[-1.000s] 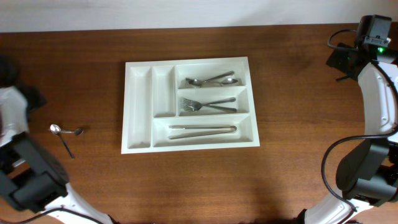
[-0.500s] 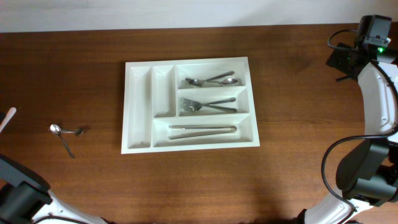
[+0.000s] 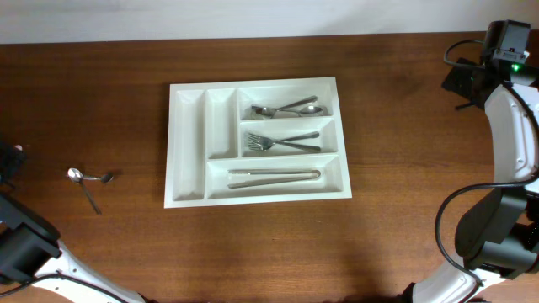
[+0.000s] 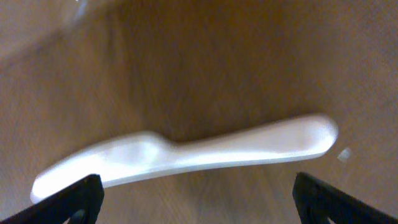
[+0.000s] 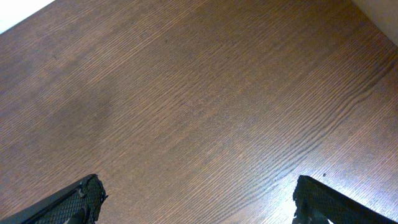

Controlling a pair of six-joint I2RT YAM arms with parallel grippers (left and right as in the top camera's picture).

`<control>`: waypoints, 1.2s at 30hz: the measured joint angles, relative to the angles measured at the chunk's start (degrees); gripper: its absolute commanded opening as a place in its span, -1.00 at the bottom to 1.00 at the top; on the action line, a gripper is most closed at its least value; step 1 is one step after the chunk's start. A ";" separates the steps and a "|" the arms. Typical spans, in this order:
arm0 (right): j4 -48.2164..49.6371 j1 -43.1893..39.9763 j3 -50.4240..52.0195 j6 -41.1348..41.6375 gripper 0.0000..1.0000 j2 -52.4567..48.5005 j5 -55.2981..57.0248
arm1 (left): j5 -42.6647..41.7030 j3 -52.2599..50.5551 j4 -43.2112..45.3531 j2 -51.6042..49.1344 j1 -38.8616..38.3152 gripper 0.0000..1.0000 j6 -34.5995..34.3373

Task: Pack container
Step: 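Move the left gripper over the white plastic knife at the far left, then lower the left gripper and grasp the white plastic knife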

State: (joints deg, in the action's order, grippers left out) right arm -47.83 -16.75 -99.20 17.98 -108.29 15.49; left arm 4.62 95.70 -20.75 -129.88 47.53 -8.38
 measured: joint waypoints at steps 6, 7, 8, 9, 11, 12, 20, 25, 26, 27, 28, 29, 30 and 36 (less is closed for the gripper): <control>0.02 0.00 0.00 0.02 0.98 0.00 0.00 | -4.17 -0.04 8.20 -0.04 -0.35 0.99 6.64; 0.02 0.00 0.00 0.00 0.98 0.00 0.00 | -4.57 -0.04 8.79 -0.04 -0.50 0.99 7.89; 0.02 0.00 0.00 0.00 0.98 0.00 0.00 | -4.94 -0.04 9.40 -0.09 -0.72 0.99 9.35; 0.02 0.00 0.00 0.02 0.98 0.00 0.00 | -5.20 -0.04 9.90 -0.15 -0.90 0.99 10.38; 0.02 0.00 0.00 -0.02 0.98 0.00 0.00 | -5.60 -0.04 10.80 -0.66 -1.25 0.99 12.07; 0.02 0.00 0.00 -0.02 0.98 0.00 0.00 | -5.86 -0.04 10.95 -1.18 -1.42 0.98 12.66; 0.02 0.00 0.00 0.02 0.98 0.00 0.00 | -8.50 0.46 11.37 -5.77 -1.70 0.99 14.64; 0.00 0.00 0.00 -0.02 0.98 0.00 0.00 | -8.74 0.74 9.97 -5.77 -1.70 0.99 14.86; 0.00 0.00 0.00 -0.02 0.98 0.00 0.00 | -8.90 0.98 9.22 -5.77 -1.70 0.99 14.97; 0.02 0.00 0.00 0.00 0.98 0.00 0.00 | -9.14 1.38 8.07 -5.77 -1.70 0.98 15.13; 0.02 0.00 0.00 0.02 0.98 0.00 0.00 | -9.40 1.75 6.75 -5.77 -1.70 0.99 15.28; 0.02 0.00 0.00 0.02 0.98 0.00 0.00 | -9.73 2.21 5.14 -5.70 -1.73 0.98 15.26; 0.02 0.00 0.00 -0.02 0.98 0.00 0.00 | -10.03 2.56 3.85 -5.64 -1.73 0.99 15.23; 0.02 0.00 0.00 0.04 0.98 0.00 0.00 | -10.62 3.69 -6.25 -3.91 -3.13 0.99 12.33</control>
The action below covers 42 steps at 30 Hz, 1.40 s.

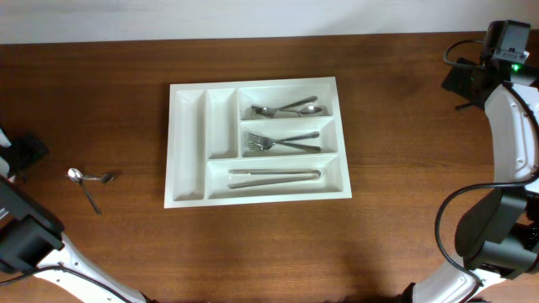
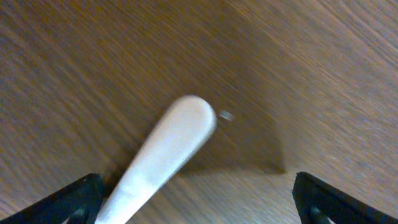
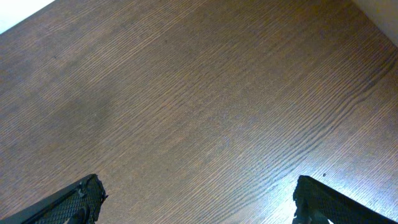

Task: Pack container
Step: 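Lower the left gripper and grasp the white plastic knife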

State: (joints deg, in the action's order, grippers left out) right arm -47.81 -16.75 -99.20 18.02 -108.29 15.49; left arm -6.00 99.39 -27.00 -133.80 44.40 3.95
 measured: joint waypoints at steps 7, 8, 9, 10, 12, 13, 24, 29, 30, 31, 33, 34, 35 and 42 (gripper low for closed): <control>0.00 0.00 0.00 -0.09 0.98 0.00 0.00 | -5.79 0.66 -8.41 1.40 -3.78 0.99 -2.38; 0.00 0.00 0.00 -0.02 0.98 0.00 0.00 | -6.49 0.66 -8.92 1.49 -4.42 0.99 -2.49; -0.02 0.00 0.00 -0.04 0.98 0.00 0.00 | -7.21 0.66 -9.31 1.60 -5.09 0.99 -2.67; 0.00 0.00 0.00 -0.07 0.98 0.00 0.00 | -7.74 0.66 -9.51 1.64 -5.88 0.99 -2.86; 0.00 0.00 0.00 -0.04 0.98 0.00 0.00 | -8.13 0.63 -9.64 1.68 -6.75 0.99 -2.95; 0.00 0.00 0.00 -0.04 0.97 0.00 0.00 | -8.35 0.63 -9.64 1.70 -7.10 0.99 -3.10; 0.00 0.00 0.00 -0.04 0.98 0.00 0.00 | -6.73 0.55 -9.11 1.68 -7.17 0.32 -4.00; -0.02 0.00 0.00 -0.04 0.97 0.00 0.02 | -3.74 0.26 -8.96 1.36 -6.43 -0.23 -4.44; -0.02 0.00 0.00 -0.07 0.98 0.00 0.02 | -3.41 0.31 -9.20 1.36 -6.29 -0.24 -4.63; 0.00 0.00 0.00 -0.07 0.98 0.00 0.02 | -3.08 0.35 -9.46 1.36 -6.25 -0.23 -4.63; 0.00 0.00 0.00 -0.04 0.98 0.00 0.00 | -2.45 0.37 -9.66 1.36 -6.29 -0.31 -4.66; -0.02 0.00 0.00 -0.07 0.98 0.00 0.00 | -2.08 0.37 -9.70 1.36 -6.36 -0.45 -4.72; -0.02 0.00 0.00 -0.04 0.98 0.00 0.00 | -1.60 0.37 -9.70 1.36 -6.40 -0.52 -4.68; 0.00 0.00 0.00 -0.04 0.98 0.00 0.00 | 0.96 0.61 -11.17 1.36 -6.38 -0.68 -5.11</control>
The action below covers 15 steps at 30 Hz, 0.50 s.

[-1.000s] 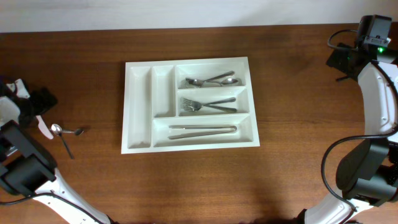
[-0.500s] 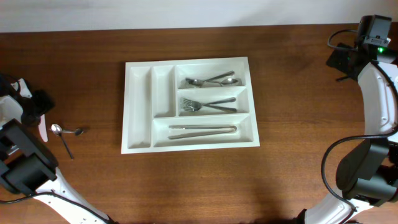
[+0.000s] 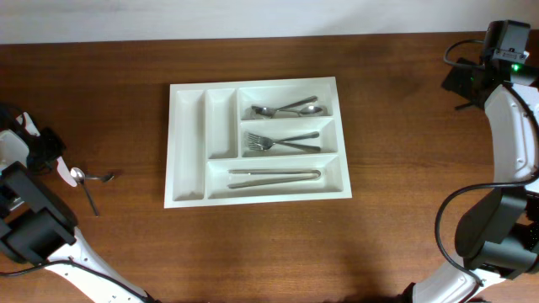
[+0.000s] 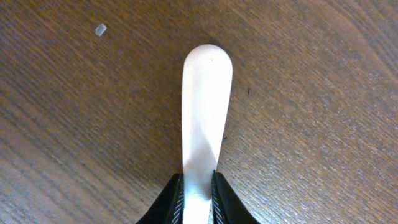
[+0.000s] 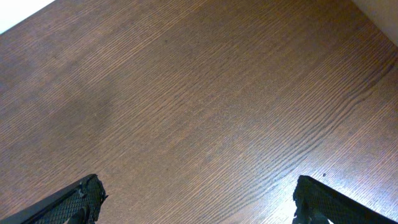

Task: Pack container
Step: 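Lower the left gripper and grasp the white plastic knife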

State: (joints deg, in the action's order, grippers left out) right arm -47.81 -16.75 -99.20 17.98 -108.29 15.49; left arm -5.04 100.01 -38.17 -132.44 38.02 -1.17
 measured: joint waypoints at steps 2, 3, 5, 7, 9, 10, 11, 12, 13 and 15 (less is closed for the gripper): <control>0.00 0.00 0.00 0.02 0.98 0.00 0.00 | 0.68 0.04 -0.63 0.00 -0.09 -0.28 0.00; 0.00 0.00 0.00 0.00 0.98 0.00 0.00 | 1.07 0.09 -1.09 0.02 -0.13 -0.10 -0.13; 0.00 0.00 0.00 -0.02 0.98 0.00 0.00 | 2.05 0.17 -2.49 0.22 -0.26 0.23 -0.09; 0.00 0.00 0.00 0.00 0.98 0.00 0.00 | 3.21 0.26 -4.00 0.35 -0.33 0.47 0.09; 0.00 0.00 0.00 -0.02 0.98 0.00 0.00 | 4.44 0.37 -5.84 0.46 -0.33 0.56 0.35; -0.02 0.00 0.00 0.02 0.98 0.00 0.00 | 5.03 0.37 -6.73 0.48 -0.35 0.57 0.28; 0.00 0.00 0.00 0.00 0.98 0.00 0.00 | 5.66 0.39 -7.65 0.50 -0.35 0.57 0.28; -0.02 0.00 0.00 0.02 0.98 0.00 0.00 | 5.95 0.42 -8.52 0.52 -0.33 0.57 0.24; 0.00 0.00 0.00 0.00 0.98 0.00 0.02 | 5.97 0.46 -9.33 0.57 -0.28 0.57 0.22; 0.00 0.00 0.00 0.00 0.98 0.00 0.00 | 5.97 0.46 -10.60 0.68 -0.17 0.56 0.20</control>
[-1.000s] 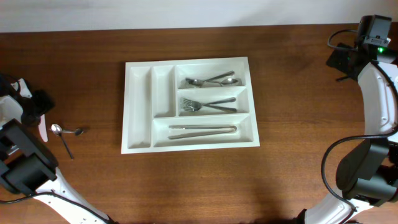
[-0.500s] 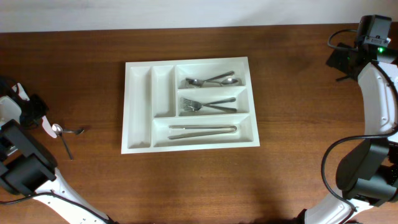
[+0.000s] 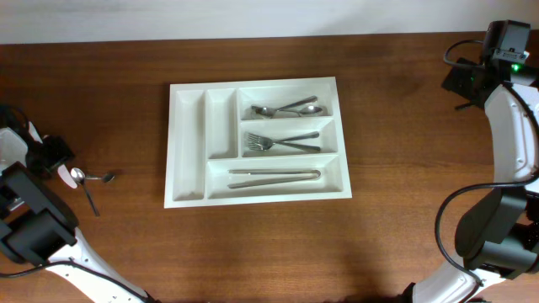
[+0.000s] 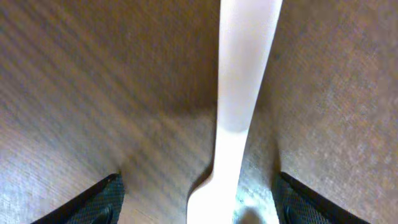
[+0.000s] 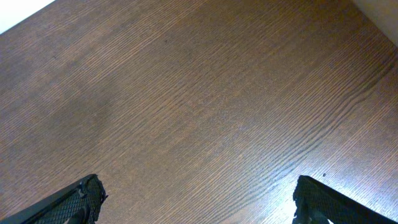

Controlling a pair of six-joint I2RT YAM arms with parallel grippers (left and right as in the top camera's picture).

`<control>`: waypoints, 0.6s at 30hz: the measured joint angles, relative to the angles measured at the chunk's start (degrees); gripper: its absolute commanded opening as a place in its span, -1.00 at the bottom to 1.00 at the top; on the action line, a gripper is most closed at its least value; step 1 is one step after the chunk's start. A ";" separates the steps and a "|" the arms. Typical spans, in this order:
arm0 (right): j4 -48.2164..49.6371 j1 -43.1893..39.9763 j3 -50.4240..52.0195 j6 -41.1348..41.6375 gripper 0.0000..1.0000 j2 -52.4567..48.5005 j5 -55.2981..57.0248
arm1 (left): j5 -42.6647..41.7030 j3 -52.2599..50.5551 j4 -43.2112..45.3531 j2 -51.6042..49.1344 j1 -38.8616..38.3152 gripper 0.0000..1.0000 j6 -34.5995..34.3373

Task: Pack container
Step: 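Lower the left gripper and grasp the white plastic knife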

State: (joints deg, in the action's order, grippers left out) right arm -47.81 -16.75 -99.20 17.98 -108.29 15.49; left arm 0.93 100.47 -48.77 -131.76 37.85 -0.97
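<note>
A white plastic utensil (image 4: 239, 93) lies lengthwise on the wood, its handle running down between the fingers of my left gripper (image 4: 199, 196). That gripper stands open, with its fingers well apart on either side of the handle. In the overhead view the left gripper (image 3: 56, 156) is at the table's left side, with a bit of the white utensil (image 3: 64, 175) showing just below it. The white cutlery tray (image 3: 189, 143) sits mid-table and holds metal spoons (image 3: 288, 108), forks (image 3: 282, 141) and a long utensil pair (image 3: 274, 177). My right gripper (image 5: 199, 199) is open over bare wood.
Two small metal spoons (image 3: 87, 183) lie on the table just right of the left gripper. The tray's two long left compartments (image 3: 221, 122) hold nothing. The right arm (image 3: 505, 101) stands at the far right, its gripper near the back right corner.
My left gripper was shut on the white utensil's handle and now stands open with the handle lying between its fingers. It has shifted slightly to the right. The right arm is unchanged.
My left gripper was open at the table's left edge, with the white utensil lying crosswise ahead of it. Then only the utensil's end showed. Then the gripper was shut on the handle, further right. Now it is open again around the handle.
</note>
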 measured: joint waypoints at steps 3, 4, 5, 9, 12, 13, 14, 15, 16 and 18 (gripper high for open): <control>0.00 0.00 0.00 0.02 0.97 0.00 0.00 | 0.00 0.00 -0.83 0.04 0.07 0.34 -0.20; -0.02 0.00 0.00 0.00 0.98 0.00 0.00 | 0.02 0.00 -1.22 0.11 0.11 0.26 -0.44; 0.00 0.00 0.00 0.00 0.98 0.00 0.00 | 0.02 0.00 -1.51 0.11 0.17 0.20 -0.42; -0.02 0.00 0.00 0.00 0.98 0.00 0.00 | -0.02 0.00 -2.05 0.15 0.39 -0.21 -0.66; 0.00 0.00 0.00 0.02 0.98 0.00 0.00 | -0.04 0.00 -2.01 0.17 0.59 -0.41 -0.55; -0.02 0.00 0.00 -0.04 0.98 0.00 0.00 | -0.02 -0.02 -1.97 0.20 0.63 -0.50 -0.59; 0.00 0.00 0.00 0.00 0.98 0.00 0.00 | -0.02 -0.07 -1.79 0.20 0.66 -0.57 -0.57; -0.02 0.00 0.00 -0.02 0.98 0.00 0.00 | 0.00 -0.11 -1.53 0.22 0.66 -0.60 -0.61; -0.02 0.00 0.00 -0.02 0.98 0.00 0.00 | 0.02 -0.11 -1.38 0.26 0.66 -0.64 -0.59; -0.02 0.00 0.00 -0.02 0.98 0.00 0.00 | -0.02 -0.17 -1.18 0.33 0.66 -0.77 -0.66</control>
State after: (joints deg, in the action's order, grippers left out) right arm -47.83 -16.75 -99.20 17.96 -108.29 15.49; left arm 0.91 100.29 -49.95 -131.44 38.50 -1.63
